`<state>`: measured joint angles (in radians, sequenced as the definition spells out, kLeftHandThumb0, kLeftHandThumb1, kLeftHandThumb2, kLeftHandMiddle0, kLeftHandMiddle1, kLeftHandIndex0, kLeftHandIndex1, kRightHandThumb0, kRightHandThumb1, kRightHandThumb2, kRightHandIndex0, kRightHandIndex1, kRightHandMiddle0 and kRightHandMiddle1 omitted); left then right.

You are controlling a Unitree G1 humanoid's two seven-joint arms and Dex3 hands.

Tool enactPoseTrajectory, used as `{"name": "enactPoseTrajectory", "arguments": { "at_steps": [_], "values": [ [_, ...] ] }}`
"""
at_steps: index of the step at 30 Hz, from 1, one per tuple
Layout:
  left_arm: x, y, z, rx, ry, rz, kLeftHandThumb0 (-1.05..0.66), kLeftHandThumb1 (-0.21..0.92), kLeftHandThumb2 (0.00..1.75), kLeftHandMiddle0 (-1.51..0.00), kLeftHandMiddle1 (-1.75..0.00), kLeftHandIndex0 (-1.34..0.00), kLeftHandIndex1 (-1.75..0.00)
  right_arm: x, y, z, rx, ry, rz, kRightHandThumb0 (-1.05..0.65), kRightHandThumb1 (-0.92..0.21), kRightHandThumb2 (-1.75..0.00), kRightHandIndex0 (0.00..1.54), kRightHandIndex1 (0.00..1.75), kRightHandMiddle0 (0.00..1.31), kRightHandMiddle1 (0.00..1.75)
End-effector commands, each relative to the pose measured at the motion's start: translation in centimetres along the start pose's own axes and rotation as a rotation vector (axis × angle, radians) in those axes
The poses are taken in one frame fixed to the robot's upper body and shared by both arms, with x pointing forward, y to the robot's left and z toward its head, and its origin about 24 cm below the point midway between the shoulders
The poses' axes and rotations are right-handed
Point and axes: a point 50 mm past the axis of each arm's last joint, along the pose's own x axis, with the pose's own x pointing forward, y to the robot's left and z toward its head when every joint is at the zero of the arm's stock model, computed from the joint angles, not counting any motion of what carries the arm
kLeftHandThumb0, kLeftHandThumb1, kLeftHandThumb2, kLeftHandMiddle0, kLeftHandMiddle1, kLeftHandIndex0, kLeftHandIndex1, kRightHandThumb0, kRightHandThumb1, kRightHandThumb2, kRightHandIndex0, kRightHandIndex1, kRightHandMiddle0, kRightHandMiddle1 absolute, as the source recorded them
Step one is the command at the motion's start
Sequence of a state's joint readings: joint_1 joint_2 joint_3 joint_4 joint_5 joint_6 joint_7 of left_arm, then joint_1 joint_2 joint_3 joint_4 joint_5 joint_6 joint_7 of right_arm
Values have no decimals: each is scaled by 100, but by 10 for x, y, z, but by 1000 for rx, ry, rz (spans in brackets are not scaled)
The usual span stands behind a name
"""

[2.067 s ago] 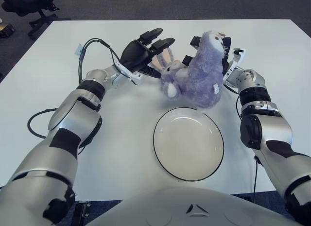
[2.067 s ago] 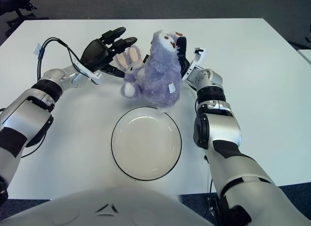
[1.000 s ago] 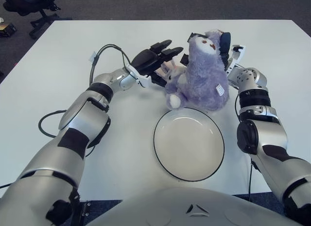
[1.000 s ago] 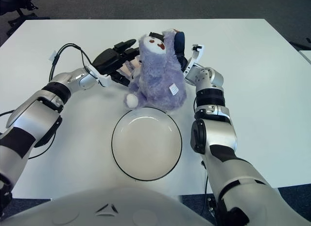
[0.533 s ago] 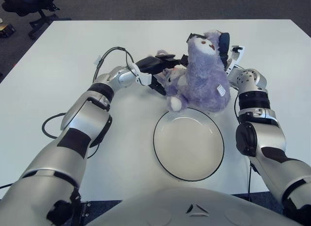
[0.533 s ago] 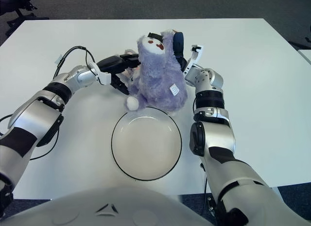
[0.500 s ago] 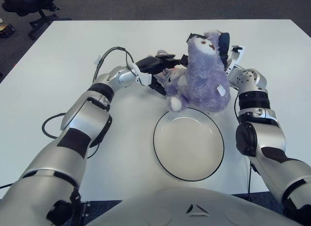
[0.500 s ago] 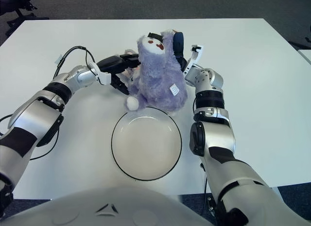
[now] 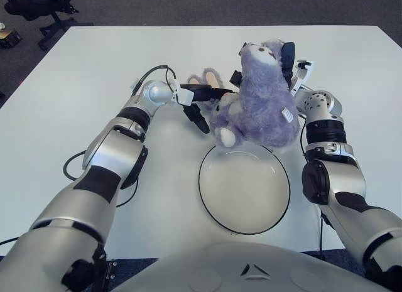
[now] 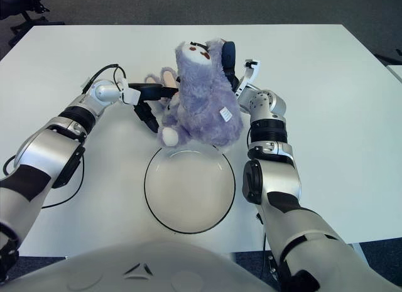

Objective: Put the doll into the plate.

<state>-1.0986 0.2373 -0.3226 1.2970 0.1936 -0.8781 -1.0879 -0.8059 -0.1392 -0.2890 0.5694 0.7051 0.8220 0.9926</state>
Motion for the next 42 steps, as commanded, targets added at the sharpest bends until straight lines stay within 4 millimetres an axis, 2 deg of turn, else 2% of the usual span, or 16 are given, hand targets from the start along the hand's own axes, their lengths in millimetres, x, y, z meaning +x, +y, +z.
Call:
{"name": "enactPoseTrajectory", "arguments": {
  "at_steps": [1,9,23,26,30,37,42],
  "values": [
    [-3,26,19,17,-6,-93,-88,81,0,-35,-4,-19,-1,-1,2,2,-25,-34,-3,-7,-58,-79,117,175,102,175],
    [-5,27,21,-1,-30,-127,-87,80,0,-40,-3,-19,-1,-1,1,2,-37,-40,-20,-7,-58,-80,117,175,101,175],
    [-7,27,23,-6,-56,-156,-79,77,0,-37,0,-16,0,-3,1,3,-64,-57,-58,-8,-57,-81,117,175,102,175],
    [-2,27,20,-143,-94,-149,-77,76,0,-32,0,-10,0,-6,0,5,-83,-61,-66,-8,-56,-80,118,175,104,175],
    [1,27,20,-211,-108,-162,-80,78,1,-22,0,-4,0,-7,-1,5,-87,-56,-67,-8,-55,-80,119,175,105,175],
    [1,27,20,-227,-109,-168,-81,80,1,-18,0,-2,0,-7,-1,5,-88,-54,-67,-8,-55,-79,120,175,106,175],
    [4,27,20,-193,-41,-186,-80,84,2,-17,0,-1,0,-7,0,6,-119,-42,-68,-6,-54,-80,120,175,106,175]
  ]
}}
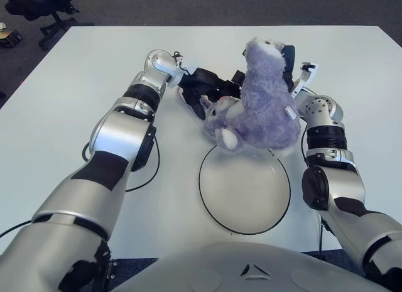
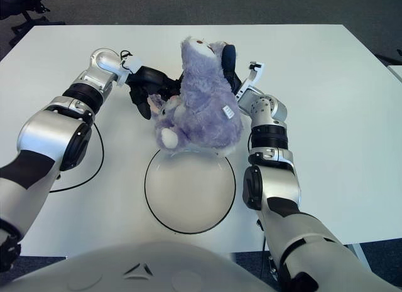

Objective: Put the doll into the plate.

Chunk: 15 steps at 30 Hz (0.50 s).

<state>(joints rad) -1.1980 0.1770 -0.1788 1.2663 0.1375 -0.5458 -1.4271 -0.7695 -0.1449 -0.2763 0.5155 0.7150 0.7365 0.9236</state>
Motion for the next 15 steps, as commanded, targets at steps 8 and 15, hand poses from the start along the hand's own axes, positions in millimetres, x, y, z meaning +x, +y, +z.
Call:
{"name": "enactPoseTrajectory", "arguments": {
  "at_steps": [8,15],
  "values": [
    [2,1,2,48,35,12,-80,86,1,-17,0,-1,0,-2,0,2,-35,4,-1,-6,-52,-81,120,175,106,175],
    [8,-1,5,77,31,10,-85,90,2,-17,0,0,0,-7,2,8,-73,-2,-8,-4,-50,-85,121,175,105,175]
  ]
}}
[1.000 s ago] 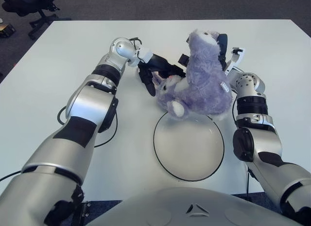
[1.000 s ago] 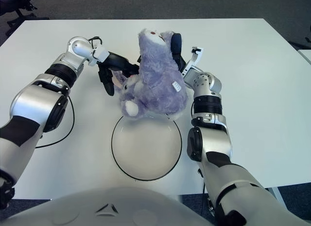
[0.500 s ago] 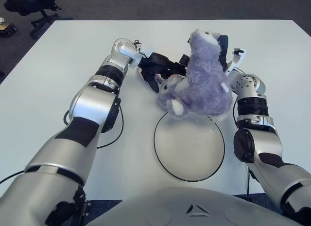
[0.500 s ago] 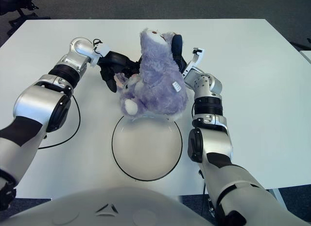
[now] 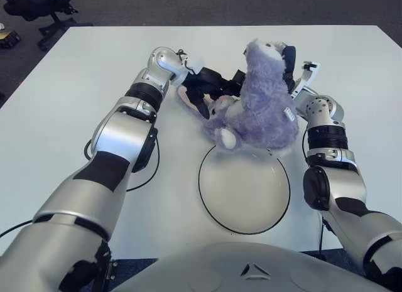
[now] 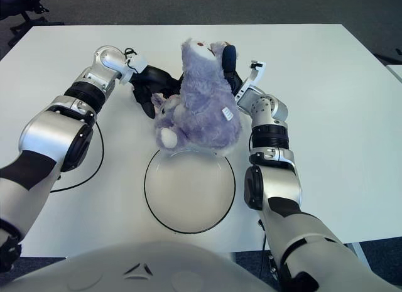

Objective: Put the doll into the plate.

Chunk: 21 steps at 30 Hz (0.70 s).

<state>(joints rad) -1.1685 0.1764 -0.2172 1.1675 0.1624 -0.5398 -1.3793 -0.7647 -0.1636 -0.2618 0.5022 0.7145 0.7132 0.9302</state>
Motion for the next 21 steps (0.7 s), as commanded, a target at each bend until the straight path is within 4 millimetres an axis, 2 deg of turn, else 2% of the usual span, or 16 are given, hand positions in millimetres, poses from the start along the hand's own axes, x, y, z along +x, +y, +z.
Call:
{"name": "enactPoseTrajectory", "arguments": {
  "at_steps": [1,10,11,13,14,15,17,21],
  "values": [
    [4,-3,0,7,-4,-4,-86,91,2,-17,0,0,0,-4,1,5,-33,-4,-7,-4,-50,-86,121,175,105,175],
    [6,-5,3,23,-7,-10,-92,92,4,-15,0,0,0,-5,1,7,-31,-6,-6,-3,-49,-88,121,175,105,175],
    [4,-6,6,111,16,27,-92,92,4,-15,0,0,0,-5,0,8,-19,-23,-2,-3,-49,-88,121,175,105,175],
    [2,-10,13,294,50,101,-92,92,6,-28,-4,-12,-8,-6,0,11,-1,-49,4,-2,-49,-88,121,175,105,175],
    [2,-12,16,369,60,131,-92,92,7,-30,-4,-14,-9,-6,0,11,4,-57,6,-2,-49,-88,121,175,105,175],
    [2,-14,17,405,66,147,-93,92,8,-37,-4,-15,-19,-6,0,12,5,-59,7,-2,-49,-88,121,175,105,175],
    [4,-17,18,455,78,173,-93,92,10,-47,-4,-9,-44,-7,1,13,5,-65,7,-1,-49,-89,121,175,104,175],
    [6,-20,17,479,90,193,-93,92,11,-54,-5,-5,-60,-7,1,13,6,-67,7,-1,-49,-90,120,175,104,175]
  ]
}}
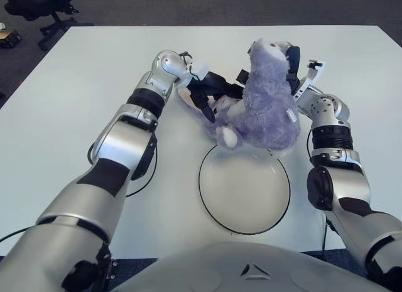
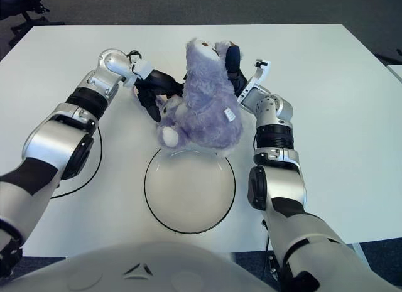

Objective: Put the doll into the plate.

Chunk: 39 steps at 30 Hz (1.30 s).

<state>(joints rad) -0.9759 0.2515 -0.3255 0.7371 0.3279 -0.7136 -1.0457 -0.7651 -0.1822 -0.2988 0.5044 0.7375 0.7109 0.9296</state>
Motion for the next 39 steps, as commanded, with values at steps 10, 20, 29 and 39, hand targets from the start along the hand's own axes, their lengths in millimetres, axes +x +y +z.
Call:
{"name": "enactPoseTrajectory", "arguments": {
  "at_steps": [10,20,29,39],
  "values": [
    [1,-12,3,114,74,-11,-92,92,15,-53,-5,-2,-63,1,2,10,7,-90,31,1,-47,-92,119,175,102,175],
    [1,-16,11,295,72,51,-86,92,12,-32,-55,-9,-69,2,3,14,2,-109,62,1,-47,-94,116,175,98,175],
    [1,-20,12,375,52,101,-64,90,3,-10,-109,-13,-78,2,4,17,-1,-114,74,1,-47,-94,113,175,94,175],
    [3,-29,9,522,44,192,-34,92,10,-26,-127,-24,-125,0,7,23,-24,-146,73,1,-47,-93,111,175,92,175]
  ]
}}
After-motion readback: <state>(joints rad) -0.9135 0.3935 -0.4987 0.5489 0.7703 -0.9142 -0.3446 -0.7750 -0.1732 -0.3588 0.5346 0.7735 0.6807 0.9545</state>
